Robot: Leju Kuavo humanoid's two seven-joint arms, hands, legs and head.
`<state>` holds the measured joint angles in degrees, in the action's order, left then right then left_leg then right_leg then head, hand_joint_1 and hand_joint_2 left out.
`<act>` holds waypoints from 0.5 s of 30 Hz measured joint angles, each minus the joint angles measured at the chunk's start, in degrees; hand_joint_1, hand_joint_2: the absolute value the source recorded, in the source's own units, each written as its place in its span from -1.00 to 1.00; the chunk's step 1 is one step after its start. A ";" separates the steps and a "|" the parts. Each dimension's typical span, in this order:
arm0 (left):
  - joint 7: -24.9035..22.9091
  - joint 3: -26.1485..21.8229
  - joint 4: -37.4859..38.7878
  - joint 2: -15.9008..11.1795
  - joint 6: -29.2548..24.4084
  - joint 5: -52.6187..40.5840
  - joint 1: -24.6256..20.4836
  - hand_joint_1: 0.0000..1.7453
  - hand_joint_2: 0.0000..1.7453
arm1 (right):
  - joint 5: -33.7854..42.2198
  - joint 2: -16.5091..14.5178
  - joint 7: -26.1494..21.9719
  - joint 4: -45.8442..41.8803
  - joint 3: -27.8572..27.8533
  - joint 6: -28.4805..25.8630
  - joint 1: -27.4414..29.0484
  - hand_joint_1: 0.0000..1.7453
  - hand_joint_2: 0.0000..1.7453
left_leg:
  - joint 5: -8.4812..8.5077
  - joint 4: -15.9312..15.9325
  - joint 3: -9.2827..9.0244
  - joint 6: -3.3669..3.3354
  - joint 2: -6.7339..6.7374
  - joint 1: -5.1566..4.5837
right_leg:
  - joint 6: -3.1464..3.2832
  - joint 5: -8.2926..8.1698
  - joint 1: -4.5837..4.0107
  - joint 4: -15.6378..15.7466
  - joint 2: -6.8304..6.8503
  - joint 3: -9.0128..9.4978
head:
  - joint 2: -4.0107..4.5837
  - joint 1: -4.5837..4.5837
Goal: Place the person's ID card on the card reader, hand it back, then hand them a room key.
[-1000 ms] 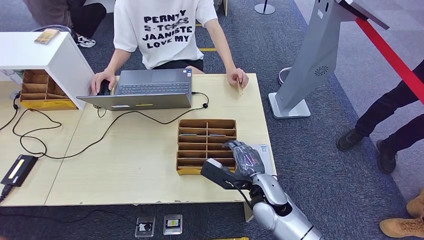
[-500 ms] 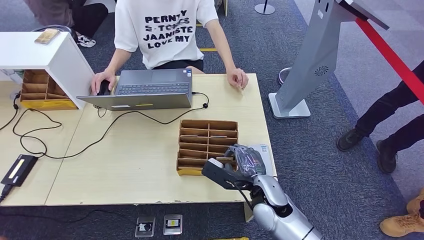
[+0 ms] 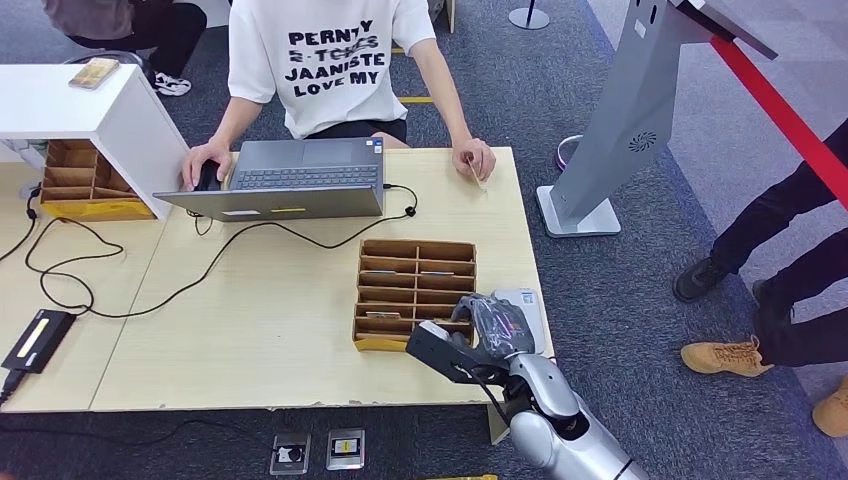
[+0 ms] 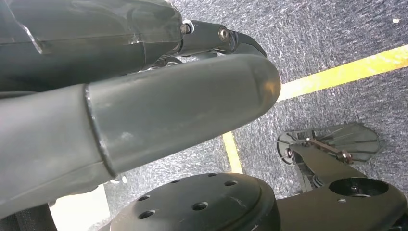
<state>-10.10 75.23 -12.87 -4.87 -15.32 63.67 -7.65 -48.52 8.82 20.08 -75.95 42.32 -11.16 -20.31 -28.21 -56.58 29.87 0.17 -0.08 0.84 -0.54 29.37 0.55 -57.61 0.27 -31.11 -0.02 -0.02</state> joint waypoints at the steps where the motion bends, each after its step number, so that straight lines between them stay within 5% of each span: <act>1: 0.00 -0.01 0.00 0.00 0.00 0.00 0.00 -1.00 -1.00 | 0.00 0.01 -0.01 0.00 0.00 0.00 0.00 0.10 1.00 | 0.00 0.00 0.00 0.00 0.00 0.00 | 0.00 0.00 0.00 0.00 0.00 0.00 | 0.00 0.00; 12: 0.00 0.01 0.00 -0.04 0.49 -0.49 0.00 -1.00 -1.00 | 0.19 0.33 -0.02 -0.06 -0.08 -0.01 0.03 0.34 1.00 | 0.00 0.00 0.00 0.00 0.00 0.00 | 0.00 0.00 0.00 0.00 0.00 0.00 | 0.00 0.00; 15: 0.00 0.01 0.00 -0.04 0.55 -0.66 0.00 -1.00 -1.00 | 0.25 0.43 -0.01 -0.20 -0.16 -0.06 0.06 0.74 1.00 | 0.00 0.00 0.00 0.00 0.00 0.00 | 0.00 0.00 0.00 0.00 0.00 0.00 | 0.00 0.00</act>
<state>-10.10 75.23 -12.87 -4.92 -14.78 63.01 -7.65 -48.28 9.25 20.06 -76.15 42.15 -11.21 -20.25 -28.21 -56.58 29.87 0.17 -0.08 0.84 -0.54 29.37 0.56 -57.60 0.27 -31.11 -0.02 -0.02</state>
